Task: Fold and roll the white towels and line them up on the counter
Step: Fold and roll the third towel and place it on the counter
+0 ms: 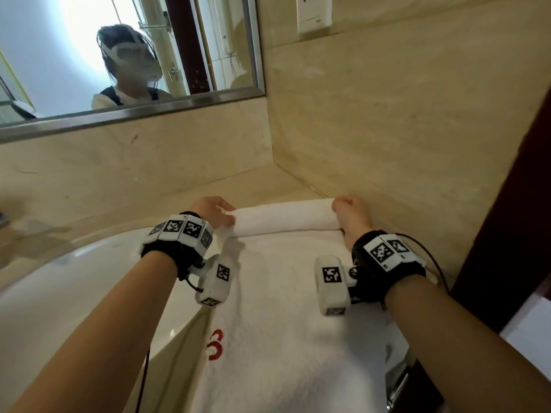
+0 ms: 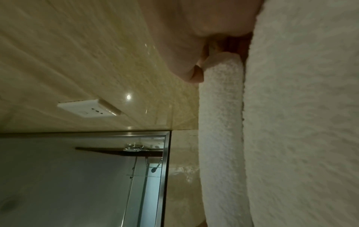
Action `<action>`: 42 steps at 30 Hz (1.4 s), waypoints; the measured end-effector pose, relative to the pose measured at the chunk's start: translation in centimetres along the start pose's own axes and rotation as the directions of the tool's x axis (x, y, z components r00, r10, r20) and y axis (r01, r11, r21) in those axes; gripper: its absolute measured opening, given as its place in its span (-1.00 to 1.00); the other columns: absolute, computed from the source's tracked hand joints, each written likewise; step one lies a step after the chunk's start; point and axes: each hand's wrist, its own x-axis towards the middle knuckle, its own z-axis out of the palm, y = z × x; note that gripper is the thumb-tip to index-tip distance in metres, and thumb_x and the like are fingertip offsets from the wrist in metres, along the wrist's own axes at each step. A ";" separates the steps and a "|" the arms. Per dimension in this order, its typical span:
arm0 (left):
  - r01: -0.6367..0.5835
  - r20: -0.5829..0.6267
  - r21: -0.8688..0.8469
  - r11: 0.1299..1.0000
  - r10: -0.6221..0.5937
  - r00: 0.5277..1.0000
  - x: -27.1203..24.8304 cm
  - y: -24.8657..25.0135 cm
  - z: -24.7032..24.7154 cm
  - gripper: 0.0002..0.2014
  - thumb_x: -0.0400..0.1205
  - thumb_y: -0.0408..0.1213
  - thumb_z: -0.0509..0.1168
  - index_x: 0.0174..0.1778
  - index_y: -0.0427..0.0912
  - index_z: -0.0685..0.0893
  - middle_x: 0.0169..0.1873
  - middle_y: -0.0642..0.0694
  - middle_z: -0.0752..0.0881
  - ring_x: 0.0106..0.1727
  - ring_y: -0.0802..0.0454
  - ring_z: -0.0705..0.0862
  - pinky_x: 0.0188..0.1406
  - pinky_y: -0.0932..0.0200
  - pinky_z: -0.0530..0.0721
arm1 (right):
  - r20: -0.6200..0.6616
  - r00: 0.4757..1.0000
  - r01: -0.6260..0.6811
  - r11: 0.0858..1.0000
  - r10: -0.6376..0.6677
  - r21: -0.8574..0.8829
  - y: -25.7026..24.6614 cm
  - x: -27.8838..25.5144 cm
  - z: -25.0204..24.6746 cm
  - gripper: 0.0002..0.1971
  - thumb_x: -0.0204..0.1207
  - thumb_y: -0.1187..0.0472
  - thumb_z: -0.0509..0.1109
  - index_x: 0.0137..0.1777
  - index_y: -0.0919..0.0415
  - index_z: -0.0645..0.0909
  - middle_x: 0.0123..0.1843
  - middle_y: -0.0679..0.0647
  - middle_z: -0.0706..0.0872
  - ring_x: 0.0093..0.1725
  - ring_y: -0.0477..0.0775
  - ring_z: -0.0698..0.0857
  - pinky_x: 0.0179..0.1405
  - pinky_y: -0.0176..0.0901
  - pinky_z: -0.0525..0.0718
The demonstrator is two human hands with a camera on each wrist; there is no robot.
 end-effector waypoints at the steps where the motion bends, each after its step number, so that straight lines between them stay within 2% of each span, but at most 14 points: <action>1: 0.015 0.017 -0.046 0.999 -0.015 1.000 0.0 -0.1 0.0 -0.89 0.54 -0.38 0.38 -0.08 -0.11 0.66 0.18 -0.17 0.58 0.15 -0.19 0.59 -0.02 -0.07 0.70 | -0.023 1.000 0.004 1.000 -0.004 0.001 -0.2 -0.5 -0.1 -0.87 0.37 0.23 0.29 -0.21 -0.05 0.53 0.05 0.10 0.69 0.11 0.24 0.66 0.21 0.17 0.66; 5: -0.024 0.077 -0.057 0.998 0.028 0.997 0.3 -0.2 -0.1 -0.76 0.47 -0.50 0.40 -0.36 -0.11 0.53 -0.07 -0.18 0.58 -0.08 -0.12 0.56 -0.25 -0.01 0.69 | -0.093 0.994 0.066 0.998 -0.064 0.012 0.2 -0.8 -0.1 -0.72 0.38 0.45 0.29 -0.03 0.06 0.59 -0.05 0.02 0.68 -0.01 0.12 0.65 0.07 0.05 0.67; 10: -0.053 0.107 -0.013 0.999 0.054 0.993 0.3 -0.7 -0.5 -0.76 0.40 -0.52 0.48 -0.39 -0.15 0.58 -0.28 -0.19 0.68 -0.41 0.03 0.63 -0.49 0.16 0.69 | -0.165 0.977 0.130 0.991 -0.135 -0.041 0.9 -0.5 -0.3 -0.65 0.40 0.52 0.18 -0.32 0.01 0.53 -0.18 0.05 0.68 -0.13 0.11 0.64 -0.17 -0.02 0.65; 14: -0.129 0.109 0.107 0.986 0.117 0.987 -0.2 0.0 -0.7 -0.79 0.38 -0.47 0.50 -0.41 -0.14 0.61 -0.40 -0.05 0.63 -0.46 0.10 0.54 -0.49 0.30 0.57 | -0.057 0.997 -0.045 0.999 0.044 -0.018 0.0 0.1 -0.9 -0.64 0.52 0.47 0.05 -0.30 0.07 0.55 -0.18 0.18 0.70 -0.31 0.12 0.61 -0.60 -0.25 0.58; 17: -0.194 0.092 0.266 0.944 0.175 0.980 -0.9 0.7 -0.7 -0.88 0.42 -0.42 0.49 -0.19 -0.22 0.71 -0.37 0.05 0.57 -0.42 0.13 0.50 -0.50 0.31 0.46 | 0.025 0.992 -0.126 0.991 0.125 0.041 -1.9 -0.5 -1.5 -0.69 0.60 0.40 0.06 -0.35 0.19 0.46 -0.38 0.10 0.52 -0.47 0.02 0.51 -0.82 -0.44 0.45; 19: -0.244 0.108 0.371 0.896 0.219 0.970 -1.2 0.9 -0.7 -0.83 0.42 -0.40 0.49 -0.10 -0.25 0.73 -0.24 0.02 0.60 -0.25 0.04 0.57 -0.30 0.26 0.50 | 0.028 0.992 -0.126 0.991 0.125 0.043 -2.8 -0.6 -1.3 -0.74 0.59 0.31 0.13 -0.35 0.18 0.41 -0.39 0.07 0.45 -0.54 -0.02 0.48 -0.70 -0.37 0.46; 22: -0.293 0.139 0.456 0.840 0.258 0.956 -1.6 0.6 -0.7 -0.80 0.42 -0.39 0.49 -0.05 -0.25 0.73 -0.05 -0.07 0.65 0.03 -0.08 0.63 -0.11 0.21 0.49 | 0.040 0.999 0.020 0.979 -0.012 -0.201 -3.5 -0.9 0.0 -0.80 0.60 0.22 0.14 -0.03 0.32 0.55 -0.13 0.18 0.55 -0.21 0.11 0.53 -0.23 -0.15 0.47; 25: -0.326 0.157 0.473 0.819 0.286 0.945 -2.1 0.1 -0.9 -0.78 0.46 -0.37 0.47 0.02 -0.20 0.74 0.09 -0.10 0.69 0.11 -0.09 0.63 -0.05 0.23 0.48 | 0.212 0.976 0.161 0.795 -0.041 -0.585 -2.9 -1.6 0.6 -0.77 0.65 0.27 0.05 0.04 0.30 0.54 0.16 0.29 0.60 -0.08 0.12 0.50 -0.19 -0.19 0.41; 28: -0.372 0.164 0.482 0.793 0.336 0.928 -2.5 -0.6 -1.3 -0.80 0.54 -0.31 0.39 0.09 -0.14 0.74 0.17 -0.07 0.65 0.18 -0.07 0.59 0.02 0.27 0.41 | 0.285 0.958 0.220 0.684 -0.018 -0.696 -1.6 -1.9 0.1 -0.67 0.66 0.18 0.03 0.37 0.17 0.41 0.35 0.26 0.53 0.10 0.19 0.55 -0.23 -0.18 0.46; 32: -0.395 0.157 0.481 0.782 0.367 0.917 -3.2 -1.4 -1.7 -0.83 0.60 -0.27 0.32 0.05 -0.05 0.77 0.18 -0.01 0.66 0.20 -0.05 0.60 0.13 0.20 0.48 | 0.312 0.950 0.241 0.573 0.026 -0.783 -1.5 -2.5 -0.6 -0.61 0.65 0.20 -0.01 0.47 0.05 0.27 0.44 0.26 0.40 0.27 0.28 0.52 0.03 -0.09 0.53; 35: -0.403 0.147 0.499 0.767 0.383 0.912 -3.7 -1.2 -1.7 -0.83 0.61 -0.26 0.28 0.04 -0.05 0.74 0.10 0.04 0.71 0.10 0.00 0.65 -0.01 0.24 0.49 | 0.351 0.936 0.299 0.492 0.015 -0.818 -1.8 -3.1 -0.9 -0.58 0.64 0.30 0.02 0.48 0.05 0.25 0.49 0.21 0.32 0.26 0.25 0.49 0.05 -0.08 0.51; 37: -0.392 0.143 0.491 0.778 0.373 0.917 -3.8 -0.7 -1.8 -0.76 0.61 -0.23 0.26 0.19 -0.04 0.63 0.08 0.03 0.74 -0.05 0.04 0.65 -0.10 0.23 0.49 | 0.397 0.918 0.358 0.460 -0.013 -0.813 -2.0 -3.7 -1.2 -0.57 0.61 0.38 0.07 0.45 0.07 0.30 0.48 0.19 0.33 0.14 0.18 0.48 -0.06 -0.15 0.48; 39: -0.363 0.166 0.498 0.787 0.324 0.931 -3.4 -0.4 -1.8 -0.58 0.59 -0.18 0.31 0.39 0.00 0.49 0.10 0.01 0.74 0.02 0.00 0.65 -0.02 0.20 0.54 | 0.425 0.905 0.393 0.458 -0.038 -0.797 -2.3 -4.2 -1.5 -0.56 0.55 0.45 0.12 0.38 0.07 0.36 0.42 0.18 0.40 0.05 0.12 0.48 -0.28 -0.19 0.46; 42: -0.352 0.219 0.572 0.741 0.275 0.936 -3.1 0.4 -1.5 -0.59 0.55 -0.19 0.36 0.33 -0.06 0.56 0.15 -0.06 0.67 0.15 -0.06 0.63 0.03 0.16 0.54 | 0.420 0.905 0.403 0.451 -0.068 -0.796 -2.6 -4.9 -1.7 -0.59 0.47 0.52 0.14 0.20 0.05 0.41 0.34 0.16 0.48 -0.01 0.10 0.50 -0.43 -0.25 0.39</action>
